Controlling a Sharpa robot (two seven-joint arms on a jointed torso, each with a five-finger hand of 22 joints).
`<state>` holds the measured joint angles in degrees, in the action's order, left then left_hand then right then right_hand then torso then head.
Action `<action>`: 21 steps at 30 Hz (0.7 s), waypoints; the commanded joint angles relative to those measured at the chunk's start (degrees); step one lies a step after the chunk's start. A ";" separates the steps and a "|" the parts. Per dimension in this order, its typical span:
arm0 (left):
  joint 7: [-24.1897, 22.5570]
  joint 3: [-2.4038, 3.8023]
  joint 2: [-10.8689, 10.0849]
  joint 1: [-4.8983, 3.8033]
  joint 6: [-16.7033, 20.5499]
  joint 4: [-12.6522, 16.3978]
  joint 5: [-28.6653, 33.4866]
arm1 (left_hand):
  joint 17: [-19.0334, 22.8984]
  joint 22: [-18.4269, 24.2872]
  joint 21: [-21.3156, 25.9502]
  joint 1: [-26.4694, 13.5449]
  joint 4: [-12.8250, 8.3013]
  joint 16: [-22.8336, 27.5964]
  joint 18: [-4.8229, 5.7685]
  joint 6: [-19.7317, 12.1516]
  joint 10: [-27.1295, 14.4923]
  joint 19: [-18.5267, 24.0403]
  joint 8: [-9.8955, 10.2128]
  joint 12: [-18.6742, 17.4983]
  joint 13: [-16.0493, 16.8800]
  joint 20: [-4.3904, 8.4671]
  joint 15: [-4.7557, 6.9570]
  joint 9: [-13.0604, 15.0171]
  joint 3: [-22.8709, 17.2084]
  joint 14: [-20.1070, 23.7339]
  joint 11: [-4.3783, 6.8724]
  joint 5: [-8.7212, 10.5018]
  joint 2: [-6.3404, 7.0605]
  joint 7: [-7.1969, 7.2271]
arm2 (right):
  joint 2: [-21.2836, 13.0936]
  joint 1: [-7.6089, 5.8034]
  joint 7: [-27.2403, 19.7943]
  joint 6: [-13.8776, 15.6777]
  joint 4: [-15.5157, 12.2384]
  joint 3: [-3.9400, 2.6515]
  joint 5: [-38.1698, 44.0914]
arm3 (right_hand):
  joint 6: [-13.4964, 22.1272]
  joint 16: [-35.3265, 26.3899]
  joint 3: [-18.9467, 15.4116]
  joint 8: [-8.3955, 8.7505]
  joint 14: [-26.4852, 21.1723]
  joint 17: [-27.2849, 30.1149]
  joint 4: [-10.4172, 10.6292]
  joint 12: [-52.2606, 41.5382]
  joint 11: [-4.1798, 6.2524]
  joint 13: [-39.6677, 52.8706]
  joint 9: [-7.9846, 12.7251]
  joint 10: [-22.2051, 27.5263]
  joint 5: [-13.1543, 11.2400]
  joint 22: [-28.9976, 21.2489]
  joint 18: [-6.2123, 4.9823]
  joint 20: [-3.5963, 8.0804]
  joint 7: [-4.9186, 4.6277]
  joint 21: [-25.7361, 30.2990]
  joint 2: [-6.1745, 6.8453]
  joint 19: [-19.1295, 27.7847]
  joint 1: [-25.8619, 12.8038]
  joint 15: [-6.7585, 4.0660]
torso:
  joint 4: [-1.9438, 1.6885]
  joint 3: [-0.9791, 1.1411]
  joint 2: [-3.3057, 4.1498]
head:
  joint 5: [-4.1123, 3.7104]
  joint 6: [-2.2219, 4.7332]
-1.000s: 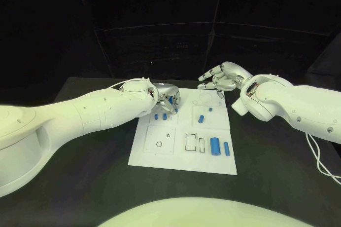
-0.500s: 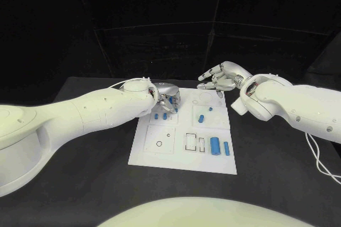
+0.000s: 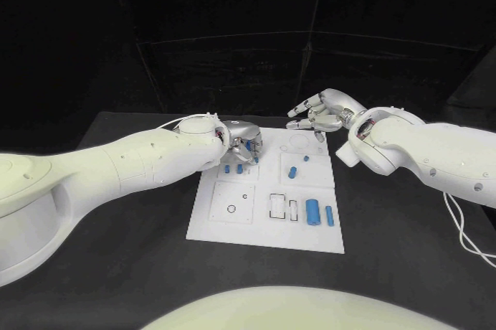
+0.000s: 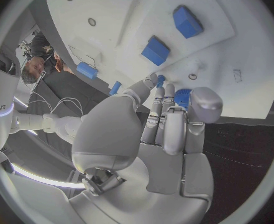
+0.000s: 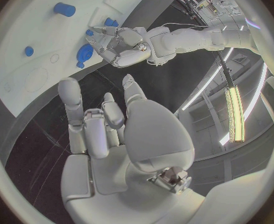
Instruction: Assemble the parts on the task board
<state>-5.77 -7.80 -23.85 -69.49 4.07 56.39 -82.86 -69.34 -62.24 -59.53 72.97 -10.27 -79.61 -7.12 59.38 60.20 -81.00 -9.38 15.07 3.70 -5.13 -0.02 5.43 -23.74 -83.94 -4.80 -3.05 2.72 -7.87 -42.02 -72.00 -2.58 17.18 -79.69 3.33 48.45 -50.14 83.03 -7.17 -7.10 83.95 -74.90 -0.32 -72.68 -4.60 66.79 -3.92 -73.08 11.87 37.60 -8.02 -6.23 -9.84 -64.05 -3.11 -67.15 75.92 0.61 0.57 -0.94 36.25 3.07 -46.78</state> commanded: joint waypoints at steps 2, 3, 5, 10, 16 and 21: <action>0.64 0.00 -0.05 0.06 -0.02 0.18 0.68 | 0.09 -0.05 -0.25 -0.49 0.03 -0.16 0.52 0.01 0.41 -0.38 0.12 -0.32 -0.05 -0.21 0.24 -0.09 -0.29 -2.12 0.00 0.14 0.23 -0.20 | 0.10 -0.11 -0.47 -0.04 0.00 -0.04 0.12 | 0.19 -0.29 -0.26 -0.19 2.77 -0.01 0.03 0.13 -0.15 0.06 -0.02 0.18 0.22 -0.06 -1.06 0.04 0.01 0.38 -0.28 0.25 0.24 -0.44 | -0.01 0.02 0.02 | 0.08 -0.06; 0.65 0.00 -0.06 0.05 -0.02 0.18 0.71 | 0.10 -0.06 -0.25 -0.51 0.04 -0.16 0.52 0.01 0.41 -0.38 0.14 -0.35 -0.05 -0.21 0.23 -0.10 -0.30 -2.12 -0.01 0.14 0.26 -0.21 | 0.11 -0.11 -0.47 -0.05 0.01 -0.04 0.12 | 0.19 -0.29 -0.26 -0.19 2.77 -0.01 0.03 0.13 -0.15 0.06 -0.02 0.18 0.22 -0.06 -1.06 0.04 0.01 0.38 -0.28 0.25 0.24 -0.44 | -0.01 0.02 0.01 | 0.08 -0.06; 0.67 0.01 -0.06 0.05 0.00 0.17 0.75 | 0.14 -0.07 -0.26 -0.60 0.07 -0.15 0.52 0.01 0.41 -0.37 0.21 -0.46 -0.05 -0.23 0.21 -0.13 -0.35 -2.11 -0.04 0.14 0.34 -0.24 | 0.14 -0.11 -0.48 -0.06 0.03 -0.04 0.12 | 0.19 -0.29 -0.26 -0.19 2.77 -0.01 0.03 0.13 -0.15 0.06 -0.02 0.18 0.22 -0.06 -1.06 0.04 0.01 0.38 -0.28 0.25 0.24 -0.44 | 0.01 0.03 0.01 | 0.10 -0.07; 0.70 0.03 -0.13 0.05 0.28 0.23 0.86 | 0.16 -0.09 -0.27 -0.62 0.08 -0.15 0.53 0.01 0.41 -0.38 0.24 -0.49 -0.05 -0.23 0.20 -0.14 -0.38 -2.11 -0.04 0.14 0.35 -0.25 | 0.17 -0.11 -0.49 -0.07 0.08 -0.04 0.12 | 0.19 -0.29 -0.26 -0.19 2.77 -0.01 0.03 0.13 -0.15 0.06 -0.02 0.18 0.22 -0.06 -1.06 0.04 0.01 0.38 -0.28 0.25 0.24 -0.44 | 0.04 0.00 0.03 | 0.15 -0.11; 0.69 0.22 -0.28 0.05 0.95 0.49 1.24 | 0.26 -0.04 -0.21 -0.65 0.10 -0.11 0.51 0.00 0.40 -0.35 0.30 -0.57 -0.05 -0.24 0.19 -0.16 -0.44 -2.09 -0.06 0.14 0.39 -0.28 | 0.19 -0.11 -0.50 -0.06 0.13 -0.04 0.12 | 0.19 -0.29 -0.26 -0.19 2.77 -0.01 0.03 0.13 -0.15 0.06 -0.02 0.18 0.22 -0.06 -1.06 0.04 0.01 0.38 -0.28 0.25 0.24 -0.44 | 0.03 0.01 -0.01 | 0.14 -0.14; 0.70 0.52 -0.27 0.04 1.14 0.53 1.33 | 0.27 -0.12 -0.26 -0.71 0.12 -0.13 0.53 -0.07 0.35 -0.36 0.48 -0.78 -0.05 -0.27 0.15 -0.23 -0.58 -2.09 -0.13 0.14 0.51 -0.36 | 0.23 -0.11 -0.49 -0.08 0.17 -0.04 0.12 | 0.19 -0.29 -0.26 -0.19 2.77 -0.01 0.03 0.13 -0.15 0.06 -0.02 0.18 0.22 -0.06 -1.06 0.04 0.01 0.38 -0.28 0.25 0.24 -0.44 | 0.03 0.02 0.00 | 0.12 -0.16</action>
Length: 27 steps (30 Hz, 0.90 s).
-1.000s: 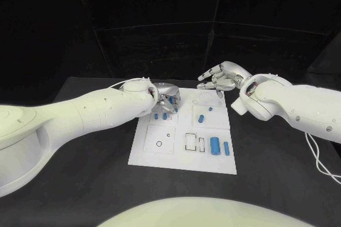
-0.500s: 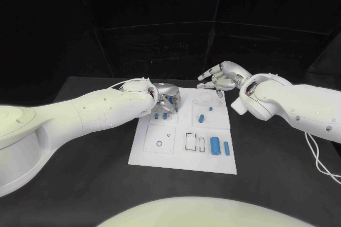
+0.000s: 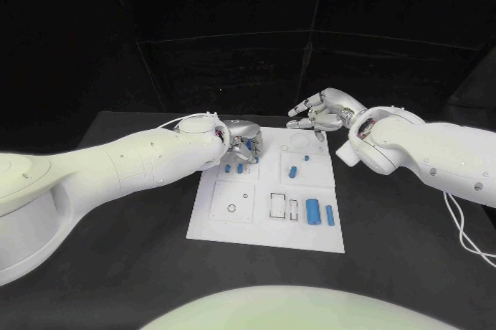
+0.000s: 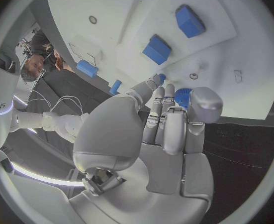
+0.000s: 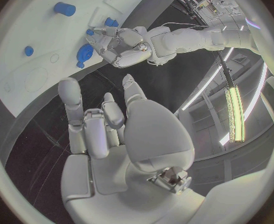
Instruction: Assemble the parts on the task board
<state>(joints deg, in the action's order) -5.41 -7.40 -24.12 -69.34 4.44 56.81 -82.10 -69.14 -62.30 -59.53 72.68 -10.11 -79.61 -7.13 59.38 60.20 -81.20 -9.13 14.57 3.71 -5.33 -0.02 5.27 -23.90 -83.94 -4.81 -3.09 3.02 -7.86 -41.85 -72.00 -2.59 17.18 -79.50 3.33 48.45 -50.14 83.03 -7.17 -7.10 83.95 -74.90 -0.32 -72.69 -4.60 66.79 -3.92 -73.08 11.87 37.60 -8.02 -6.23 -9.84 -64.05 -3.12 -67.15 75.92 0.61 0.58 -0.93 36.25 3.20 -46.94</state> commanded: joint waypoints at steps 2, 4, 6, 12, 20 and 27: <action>0.35 0.17 0.03 -0.10 0.81 0.07 0.58 | 0.05 -0.05 -0.25 -0.46 -0.03 -0.16 0.53 -0.10 0.31 -0.15 0.31 -0.38 -0.06 -0.08 0.12 -0.10 -0.47 -2.10 -0.16 0.18 0.28 -0.39 | 0.07 -0.11 -0.48 -0.08 -0.01 -0.04 0.12 | 0.19 -0.29 -0.26 -0.19 2.77 -0.01 0.03 0.14 -0.15 0.07 -0.02 0.18 0.22 -0.07 -1.05 0.04 0.01 0.38 -0.28 0.25 0.24 -0.44 | 0.01 -0.01 0.01 | -0.05 -0.01; 0.37 0.20 0.05 -0.10 0.84 0.05 0.59 | 0.05 -0.05 -0.25 -0.46 -0.03 -0.16 0.53 -0.10 0.31 -0.15 0.31 -0.38 -0.06 -0.08 0.12 -0.10 -0.47 -2.10 -0.16 0.18 0.28 -0.39 | 0.08 -0.11 -0.48 -0.10 0.00 -0.04 0.12 | 0.19 -0.29 -0.26 -0.19 2.77 -0.01 0.03 0.14 -0.15 0.07 -0.02 0.18 0.22 -0.07 -1.05 0.04 0.01 0.38 -0.28 0.25 0.24 -0.44 | 0.02 0.00 0.00 | -0.05 -0.04; 0.37 0.23 0.06 -0.10 0.87 0.06 0.59 | 0.05 -0.08 -0.27 -0.48 -0.02 -0.16 0.54 -0.12 0.29 -0.15 0.36 -0.44 -0.06 -0.10 0.11 -0.13 -0.50 -2.10 -0.17 0.18 0.31 -0.41 | 0.08 -0.11 -0.47 -0.12 0.00 -0.04 0.12 | 0.20 -0.29 -0.26 -0.19 2.77 -0.01 0.02 0.14 -0.15 0.07 -0.02 0.17 0.22 -0.07 -1.05 0.04 0.01 0.38 -0.29 0.26 0.25 -0.44 | 0.03 0.01 0.02 | -0.07 -0.03; 0.47 0.79 0.05 -0.16 0.46 0.13 0.77 | 0.12 -0.07 -0.26 -0.52 0.00 -0.14 0.54 -0.14 0.23 -0.14 0.45 -0.57 -0.06 -0.12 0.08 -0.16 -0.58 -2.09 -0.21 0.18 0.37 -0.44 | -0.04 -0.11 -0.41 -0.13 -0.07 -0.04 0.12 | 0.22 -0.32 -0.31 -0.20 2.77 0.00 0.00 0.11 -0.14 0.09 -0.02 0.12 0.24 -0.12 -1.06 0.05 0.01 0.43 -0.35 0.27 0.32 -0.45 | 0.01 -0.03 0.01 | -0.11 -0.16; 0.91 1.02 0.21 -0.28 -1.31 0.02 0.82 | 0.15 -0.12 -0.29 -0.56 0.01 -0.15 0.55 -0.09 0.18 -0.14 0.49 -0.69 -0.07 -0.14 0.06 -0.17 -0.61 -2.08 -0.24 0.18 0.46 -0.46 | -0.12 -0.11 -0.35 -0.13 -0.16 -0.04 0.12 | 0.22 -0.32 -0.31 -0.20 2.77 0.00 0.00 0.11 -0.14 0.09 -0.02 0.12 0.24 -0.12 -1.06 0.05 0.01 0.43 -0.35 0.27 0.32 -0.45 | -0.04 0.02 0.03 | -0.05 -0.22; 1.27 1.03 0.56 -0.28 -2.70 -0.59 0.83 | 0.12 -0.22 -0.38 -0.65 0.04 -0.18 0.57 -0.03 0.17 -0.16 0.53 -0.78 -0.05 -0.16 0.03 -0.18 -0.60 -2.09 -0.26 0.19 0.60 -0.46 | -0.07 -0.11 -0.35 -0.15 -0.12 -0.04 0.12 | 0.22 -0.32 -0.31 -0.20 2.77 0.00 0.00 0.11 -0.14 0.09 -0.02 0.12 0.24 -0.12 -1.06 0.05 0.01 0.43 -0.35 0.27 0.32 -0.45 | 0.01 -0.04 0.02 | -0.01 -0.36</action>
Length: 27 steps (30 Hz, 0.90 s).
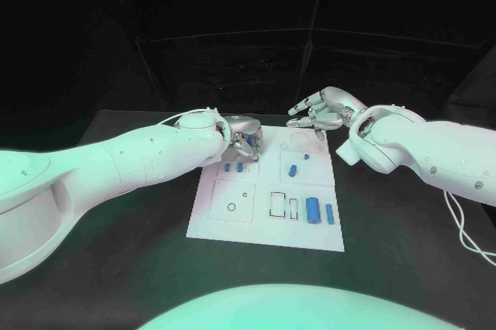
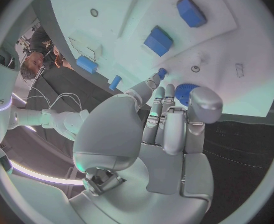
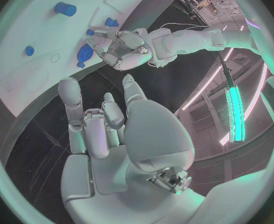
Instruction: Assemble the parts on the task board
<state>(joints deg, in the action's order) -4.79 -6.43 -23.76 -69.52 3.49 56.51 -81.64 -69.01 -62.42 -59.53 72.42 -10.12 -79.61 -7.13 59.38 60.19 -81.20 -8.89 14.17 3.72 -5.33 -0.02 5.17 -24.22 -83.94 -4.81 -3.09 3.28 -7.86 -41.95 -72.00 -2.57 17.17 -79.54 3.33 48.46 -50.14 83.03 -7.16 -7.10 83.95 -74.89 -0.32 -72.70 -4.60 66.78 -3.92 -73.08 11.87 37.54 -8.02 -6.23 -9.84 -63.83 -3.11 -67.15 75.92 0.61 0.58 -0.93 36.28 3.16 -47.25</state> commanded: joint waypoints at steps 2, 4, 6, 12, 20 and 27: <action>0.70 0.05 0.39 -0.10 -2.04 -0.51 0.38 | 0.02 -0.08 -0.36 -0.43 0.06 -0.16 0.57 -0.01 0.18 -0.15 0.30 -0.41 -0.06 -0.17 0.02 -0.08 -0.28 -2.08 -0.27 0.20 0.38 -0.46 | 0.06 -0.11 -0.38 -0.14 -0.06 -0.04 0.12 | 0.22 -0.32 -0.31 -0.20 2.77 -0.01 0.00 0.12 -0.14 0.10 -0.02 0.12 0.24 -0.05 -1.06 0.05 0.01 0.21 -0.35 0.27 0.32 -0.45 | 0.00 -0.04 -0.02 | 0.02 -0.02; 0.76 0.04 0.61 -0.08 -2.33 -0.73 0.36 | 0.06 -0.07 -0.34 -0.47 0.08 -0.15 0.56 0.00 0.19 -0.14 0.32 -0.43 -0.06 -0.17 0.02 -0.09 -0.27 -2.07 -0.27 0.20 0.42 -0.45 | 0.10 -0.11 -0.40 -0.16 -0.03 -0.04 0.12 | 0.22 -0.32 -0.31 -0.20 2.77 -0.01 0.00 0.12 -0.14 0.10 -0.02 0.12 0.24 -0.05 -1.06 0.05 0.01 0.21 -0.35 0.27 0.32 -0.45 | 0.06 -0.02 -0.02 | 0.10 0.00; 0.80 0.04 0.75 -0.06 -2.49 -0.87 0.34 | 0.06 -0.06 -0.33 -0.47 0.08 -0.15 0.56 0.00 0.19 -0.14 0.32 -0.44 -0.05 -0.18 0.01 -0.09 -0.27 -2.07 -0.27 0.20 0.43 -0.45 | 0.13 -0.11 -0.41 -0.16 -0.01 -0.04 0.12 | 0.22 -0.32 -0.31 -0.20 2.77 -0.01 0.00 0.12 -0.14 0.10 -0.02 0.12 0.24 -0.05 -1.06 0.05 0.01 0.21 -0.35 0.27 0.32 -0.45 | 0.04 -0.02 -0.02 | 0.10 -0.01; 0.87 0.03 1.03 0.00 -2.61 -1.23 0.28 | 0.06 -0.03 -0.29 -0.49 0.08 -0.16 0.55 0.01 0.19 -0.12 0.34 -0.47 -0.05 -0.18 0.01 -0.10 -0.26 -2.07 -0.27 0.20 0.48 -0.43 | 0.22 -0.11 -0.43 -0.17 0.07 -0.04 0.12 | 0.22 -0.32 -0.31 -0.20 2.77 -0.01 0.00 0.12 -0.14 0.10 -0.02 0.12 0.24 -0.05 -1.06 0.05 0.01 0.21 -0.35 0.27 0.32 -0.45 | -0.01 -0.01 -0.03 | 0.09 -0.03; 0.79 0.03 1.73 0.14 -2.84 -2.08 0.37 | 0.12 -0.09 -0.32 -0.34 0.08 -0.16 0.54 0.24 0.42 -0.10 0.38 -0.55 0.00 -0.20 0.02 -0.10 -0.51 -2.06 -0.20 0.18 0.39 -0.36 | 0.37 -0.11 -0.46 -0.19 0.15 -0.04 0.12 | 0.22 -0.32 -0.31 -0.20 2.77 -0.01 0.00 0.12 -0.14 0.10 -0.02 0.12 0.24 -0.05 -1.06 0.05 0.01 0.21 -0.35 0.27 0.32 -0.45 | 0.08 -0.02 0.01 | 0.00 -0.12; 0.77 0.03 2.16 0.33 -3.14 -2.60 -0.36 | 0.12 -0.14 -0.34 -0.18 0.04 -0.20 0.53 0.52 0.63 -0.09 0.37 -0.63 0.03 -0.20 0.06 -0.09 -0.74 -2.06 -0.14 0.18 0.35 -0.27 | 0.22 -0.11 -0.39 -0.13 -0.03 -0.04 0.12 | 0.23 -0.31 -0.37 -0.23 2.79 -0.05 -0.02 0.14 -0.13 0.05 -0.02 0.11 0.25 -0.09 -1.06 0.06 0.02 0.24 -0.43 0.26 0.38 -0.46 | 0.02 -0.03 0.07 | -0.15 -0.15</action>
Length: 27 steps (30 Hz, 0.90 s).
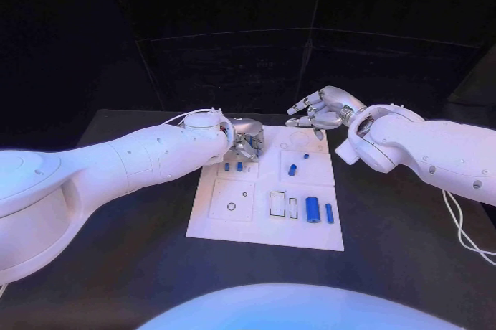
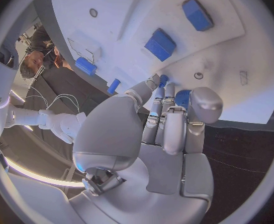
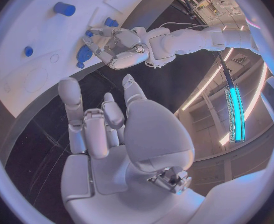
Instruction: Assemble the parts on the task board
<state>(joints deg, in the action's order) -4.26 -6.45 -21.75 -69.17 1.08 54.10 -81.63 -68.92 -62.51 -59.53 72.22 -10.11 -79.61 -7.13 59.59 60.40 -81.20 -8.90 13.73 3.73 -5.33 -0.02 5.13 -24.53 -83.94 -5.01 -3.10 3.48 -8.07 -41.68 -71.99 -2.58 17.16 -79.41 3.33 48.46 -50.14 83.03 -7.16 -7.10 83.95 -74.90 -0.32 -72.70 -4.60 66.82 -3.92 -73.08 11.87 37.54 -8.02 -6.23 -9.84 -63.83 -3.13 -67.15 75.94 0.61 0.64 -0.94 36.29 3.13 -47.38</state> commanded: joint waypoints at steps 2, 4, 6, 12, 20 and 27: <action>0.24 0.04 0.28 0.05 -0.73 -0.37 -0.46 | 0.05 -0.06 -0.34 0.03 0.03 -0.20 0.53 0.34 0.44 -0.08 0.38 -0.20 0.02 -0.19 0.07 -0.05 -0.45 -2.05 0.07 0.19 0.14 -0.05 | -0.05 -0.11 -0.37 -0.11 -0.19 -0.04 0.12 | 0.23 -0.31 -0.37 -0.23 2.79 -0.05 -0.02 0.14 -0.13 0.01 -0.02 0.11 0.25 -0.09 -1.06 0.06 0.02 0.25 -0.42 0.26 0.37 -0.46 | -0.08 -0.01 0.09 | -0.14 0.02; 0.26 0.04 0.34 0.08 -0.74 -0.47 -0.50 | 0.02 -0.07 -0.33 0.07 0.03 -0.22 0.53 0.41 0.52 -0.08 0.38 -0.22 0.03 -0.19 0.08 -0.05 -0.54 -2.06 0.09 0.18 0.10 -0.05 | -0.02 -0.11 -0.38 -0.11 -0.19 -0.04 0.12 | 0.23 -0.31 -0.37 -0.23 2.79 -0.05 -0.02 0.14 -0.13 0.01 -0.02 0.11 0.25 -0.09 -1.06 0.06 0.02 0.25 -0.42 0.26 0.37 -0.46 | -0.08 0.00 0.09 | -0.15 0.04; 0.31 0.04 0.44 0.14 -0.76 -0.65 -0.54 | 0.01 -0.13 -0.38 0.16 0.02 -0.24 0.53 0.51 0.64 -0.08 0.40 -0.25 0.04 -0.18 0.10 -0.05 -0.68 -2.06 0.11 0.18 0.03 -0.04 | 0.01 -0.11 -0.39 -0.12 -0.18 -0.04 0.12 | 0.23 -0.31 -0.37 -0.23 2.79 -0.05 -0.02 0.14 -0.13 0.01 -0.02 0.11 0.25 -0.09 -1.06 0.06 0.02 0.25 -0.42 0.26 0.37 -0.46 | -0.04 0.01 0.06 | -0.16 -0.01; 0.49 0.04 0.61 0.22 -0.84 -1.16 -0.59 | -0.01 -0.25 -0.50 0.26 -0.01 -0.27 0.55 0.58 0.77 -0.10 0.44 -0.29 0.05 -0.17 0.12 -0.06 -0.83 -2.06 0.14 0.18 -0.01 -0.04 | 0.04 -0.11 -0.38 -0.12 -0.16 -0.04 0.12 | 0.23 -0.31 -0.37 -0.23 2.79 -0.05 -0.02 0.14 -0.13 0.01 -0.02 0.11 0.25 -0.09 -1.06 0.06 0.02 0.25 -0.42 0.26 0.37 -0.46 | -0.03 -0.02 0.09 | -0.20 0.02; 0.89 0.04 0.68 0.29 -0.95 -1.73 -0.60 | 0.41 -0.36 -0.49 0.39 -0.26 -0.16 0.58 0.09 -0.33 0.00 1.15 -1.34 -0.11 -0.25 -0.06 -0.33 -1.24 -1.95 -0.18 0.19 0.64 -0.17 | 0.08 -0.11 -0.39 -0.13 -0.10 -0.04 0.12 | 0.23 -0.31 -0.37 -0.23 2.79 -0.05 -0.02 0.14 -0.13 0.01 -0.02 0.11 0.25 -0.09 -1.06 0.06 0.02 0.25 -0.42 0.26 0.37 -0.46 | -0.09 0.00 0.07 | -0.26 -0.02; 1.20 0.04 0.50 0.30 -1.42 -1.72 -0.60 | 0.80 -0.23 -0.22 0.45 -0.47 -0.06 0.56 -0.77 -2.20 0.19 2.09 -2.46 -0.11 -0.50 -0.39 -0.68 -1.27 -1.83 -0.60 0.19 1.41 -0.17 | -0.03 -0.11 -0.34 -0.10 -0.20 -0.04 0.12 | 0.23 -0.31 -0.37 -0.23 2.79 -0.05 -0.02 0.14 -0.13 0.01 -0.02 0.11 0.25 -0.09 -1.06 0.06 0.02 0.25 -0.42 0.26 0.37 -0.46 | -0.09 0.01 0.14 | -0.30 -0.02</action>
<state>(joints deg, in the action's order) -4.23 -6.21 -21.14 -69.16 1.11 52.50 -81.72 -68.18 -62.76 -59.80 72.61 -10.43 -79.61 -7.13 59.15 58.63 -81.00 -7.12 11.52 3.58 -5.53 -0.02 4.51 -25.48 -83.94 -5.72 -3.10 4.46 -8.27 -41.66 -71.99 -2.57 17.16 -79.44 3.33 48.46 -50.14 83.03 -7.16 -7.10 83.95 -74.89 -0.32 -72.70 -4.60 66.81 -3.92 -73.08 11.86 37.51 -8.02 -6.23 -9.84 -63.84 -3.34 -67.15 76.15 0.61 0.55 -0.94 36.36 2.86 -47.44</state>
